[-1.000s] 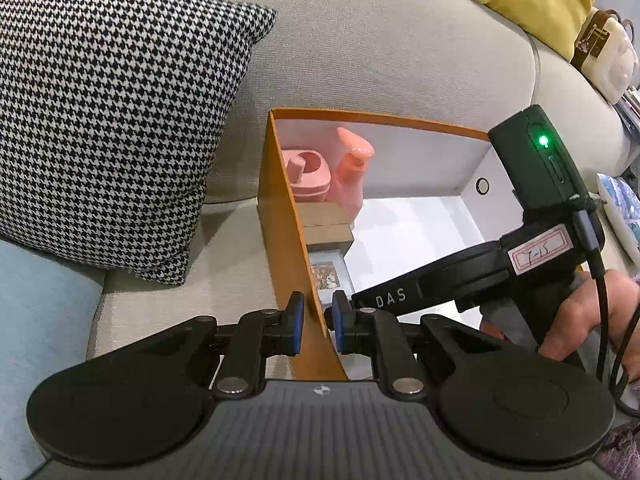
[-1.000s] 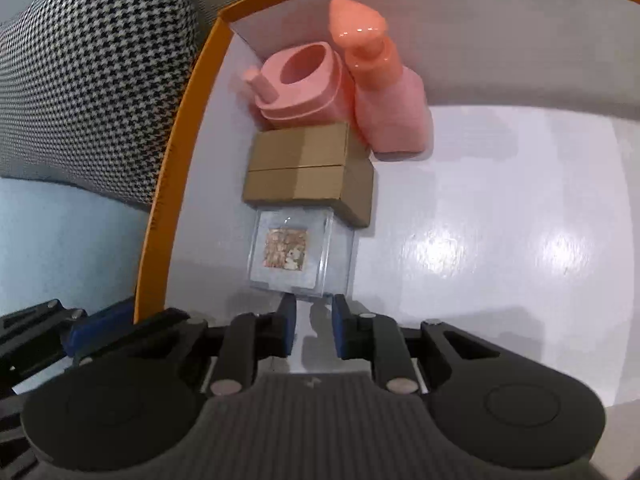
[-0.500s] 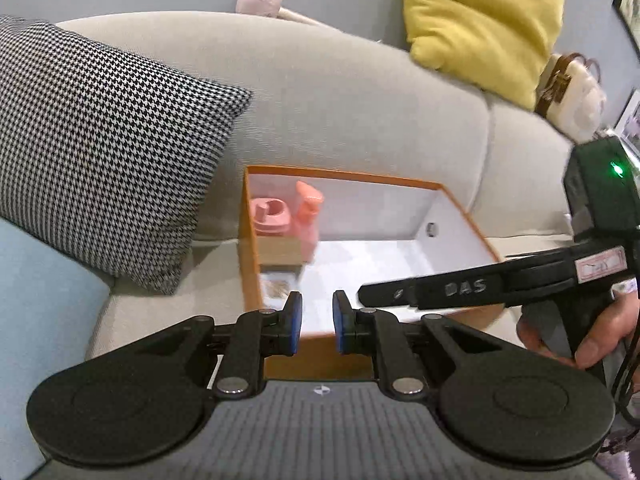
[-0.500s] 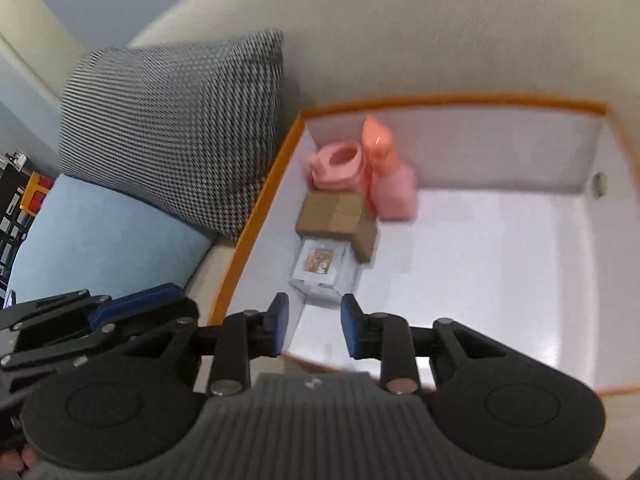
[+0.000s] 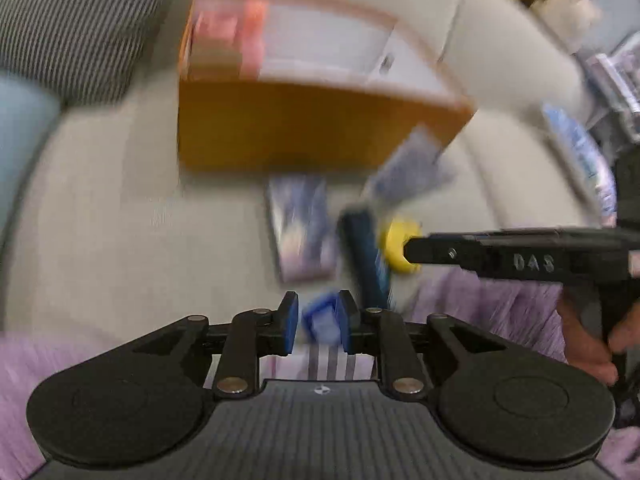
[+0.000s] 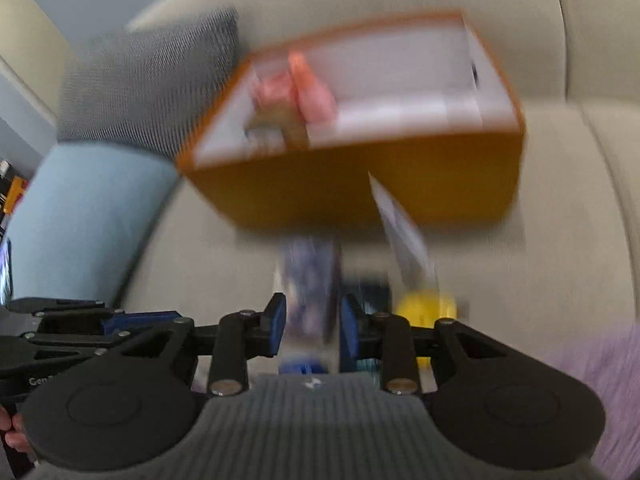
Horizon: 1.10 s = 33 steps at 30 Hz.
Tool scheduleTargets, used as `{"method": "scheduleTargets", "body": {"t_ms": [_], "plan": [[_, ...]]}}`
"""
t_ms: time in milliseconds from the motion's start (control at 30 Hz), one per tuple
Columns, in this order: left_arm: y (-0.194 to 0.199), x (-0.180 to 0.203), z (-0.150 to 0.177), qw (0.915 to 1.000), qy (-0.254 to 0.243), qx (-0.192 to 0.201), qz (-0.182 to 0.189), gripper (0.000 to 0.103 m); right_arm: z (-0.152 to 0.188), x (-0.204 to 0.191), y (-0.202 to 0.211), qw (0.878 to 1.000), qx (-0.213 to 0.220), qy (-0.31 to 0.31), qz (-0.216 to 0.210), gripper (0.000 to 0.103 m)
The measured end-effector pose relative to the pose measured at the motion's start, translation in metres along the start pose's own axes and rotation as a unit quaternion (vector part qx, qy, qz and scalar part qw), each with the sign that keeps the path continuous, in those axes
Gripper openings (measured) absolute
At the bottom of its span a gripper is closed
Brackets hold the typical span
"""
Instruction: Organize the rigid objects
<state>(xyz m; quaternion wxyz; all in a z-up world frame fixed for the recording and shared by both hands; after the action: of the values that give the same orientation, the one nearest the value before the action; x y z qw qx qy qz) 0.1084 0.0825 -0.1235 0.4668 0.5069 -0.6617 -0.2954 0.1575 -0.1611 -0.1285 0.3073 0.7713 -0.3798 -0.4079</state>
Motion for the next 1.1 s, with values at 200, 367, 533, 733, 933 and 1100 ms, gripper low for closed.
{"method": "scheduleTargets", "body": {"t_ms": [200,367,533,733,933,1100], "plan": [[-0.034,-0.008,0.032,0.9949,0.087,-0.050,-0.010,0.030,0.044,0.002,-0.027,0.997,-0.074,0.004,0.002,0.032],[-0.040,-0.005,0.039,0.9942,0.090,-0.051,-0.030,0.030,0.047,-0.011,-0.042,0.996,-0.072,0.052,0.004,0.045],[-0.040,-0.011,0.042,0.9902,0.130,-0.045,-0.021,0.030,0.049,-0.009,-0.056,0.994,-0.091,0.053,-0.011,0.042],[-0.043,-0.009,0.039,0.9857,0.156,-0.054,-0.031,0.036,0.056,-0.007,-0.053,0.993,-0.107,0.047,-0.015,0.027],[-0.050,-0.006,0.034,0.9797,0.184,-0.063,-0.045,0.049,0.061,-0.011,-0.041,0.992,-0.109,0.058,-0.035,0.020],[-0.059,0.005,0.035,0.9801,0.166,-0.074,-0.081,0.055,0.068,-0.016,-0.033,0.990,-0.111,0.076,-0.046,0.018]]}}
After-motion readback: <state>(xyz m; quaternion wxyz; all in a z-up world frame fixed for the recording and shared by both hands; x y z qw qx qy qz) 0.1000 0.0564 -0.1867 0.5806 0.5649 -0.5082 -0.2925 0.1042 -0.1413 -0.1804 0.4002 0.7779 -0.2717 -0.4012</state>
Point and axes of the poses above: each gripper's, at about its wrist camera, not at the fingertips, and y roughly against the way its jaws point, x to its right, z to its underside, the point moved 1 cm from there along -y, roughly the way its jaws point, and after that the axes turned 2 degrees about -y, right-handed, at the moved point
